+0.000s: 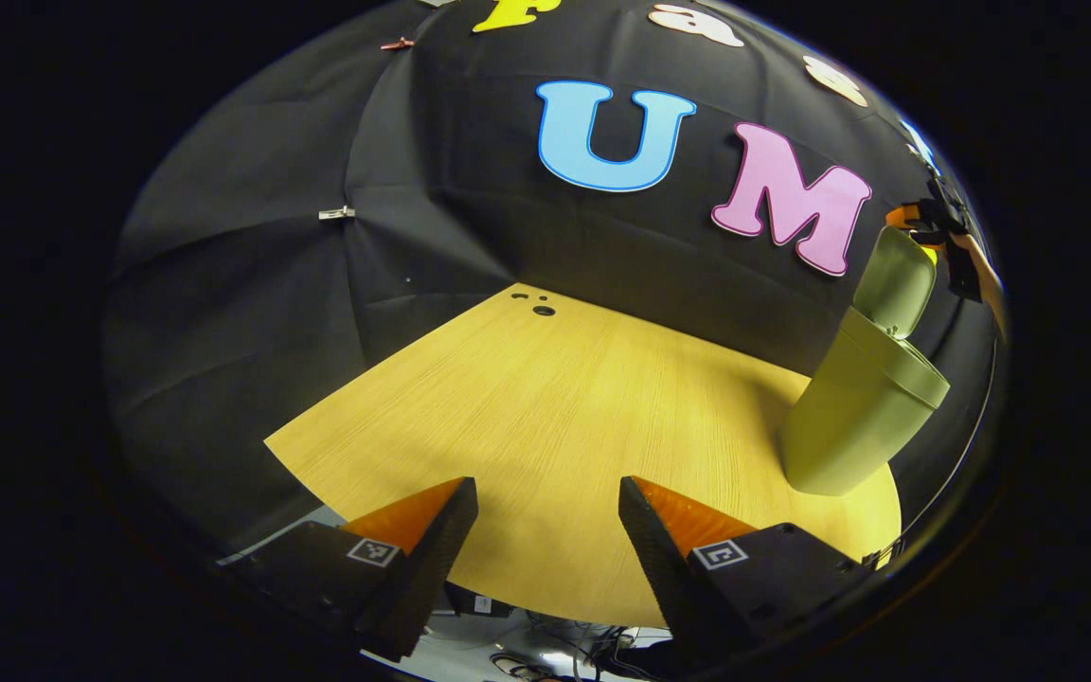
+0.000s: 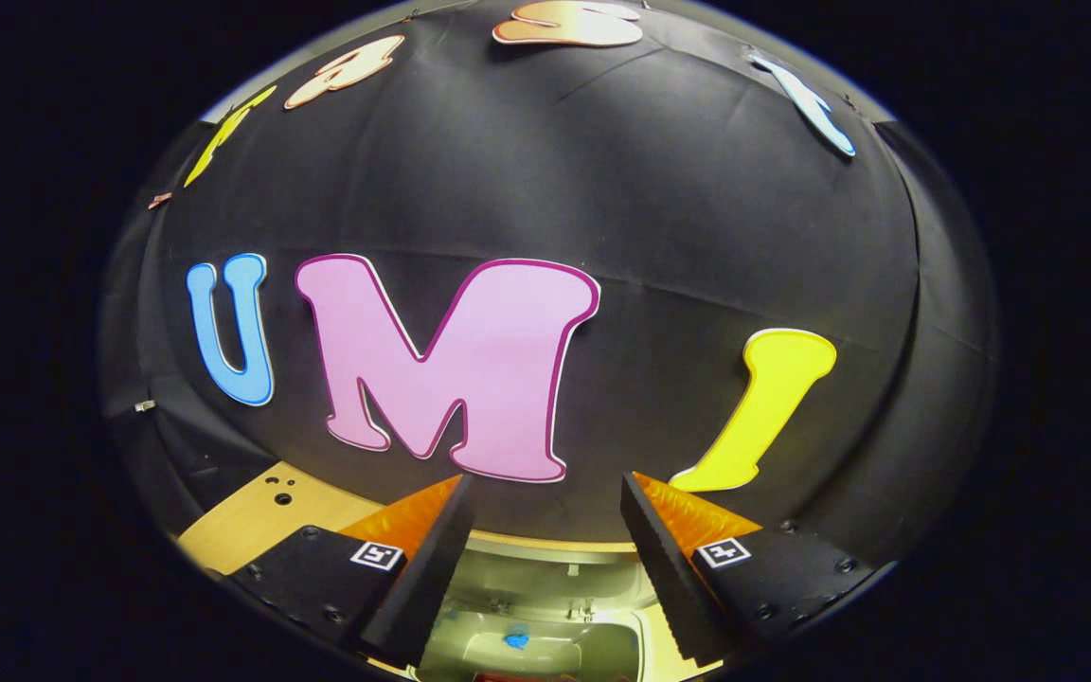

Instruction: Press the lid of the desktop garbage bin to open it, pick up the crumpled paper on the desktop and throw it into the bin, then pick up the pop can on the desktop and drop it into the bin, and finally close the garbage bin lid.

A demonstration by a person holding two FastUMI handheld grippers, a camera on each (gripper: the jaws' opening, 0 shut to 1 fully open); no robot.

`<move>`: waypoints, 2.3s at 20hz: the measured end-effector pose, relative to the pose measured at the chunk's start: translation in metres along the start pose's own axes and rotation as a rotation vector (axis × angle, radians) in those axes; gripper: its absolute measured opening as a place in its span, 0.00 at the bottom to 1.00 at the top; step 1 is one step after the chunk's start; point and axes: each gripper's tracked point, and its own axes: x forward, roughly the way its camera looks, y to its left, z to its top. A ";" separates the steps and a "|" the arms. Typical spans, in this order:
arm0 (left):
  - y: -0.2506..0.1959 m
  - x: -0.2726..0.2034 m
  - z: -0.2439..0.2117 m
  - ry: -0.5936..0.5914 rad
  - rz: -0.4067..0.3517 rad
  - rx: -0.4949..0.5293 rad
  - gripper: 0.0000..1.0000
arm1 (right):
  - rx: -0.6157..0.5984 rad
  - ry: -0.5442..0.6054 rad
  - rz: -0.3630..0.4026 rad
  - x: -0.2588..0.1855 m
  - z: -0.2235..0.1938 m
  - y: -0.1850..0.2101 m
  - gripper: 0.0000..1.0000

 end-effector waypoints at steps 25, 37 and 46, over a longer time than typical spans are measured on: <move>-0.059 -0.007 -0.022 0.041 -0.145 0.140 0.96 | 0.105 0.191 0.035 -0.121 -0.187 0.004 0.98; -0.070 -0.006 -0.029 0.065 -0.188 0.163 0.96 | 0.125 0.221 0.002 -0.131 -0.207 0.010 1.00; -0.073 -0.005 -0.009 0.037 -0.218 0.171 0.96 | 0.137 0.202 -0.021 -0.139 -0.207 0.012 1.00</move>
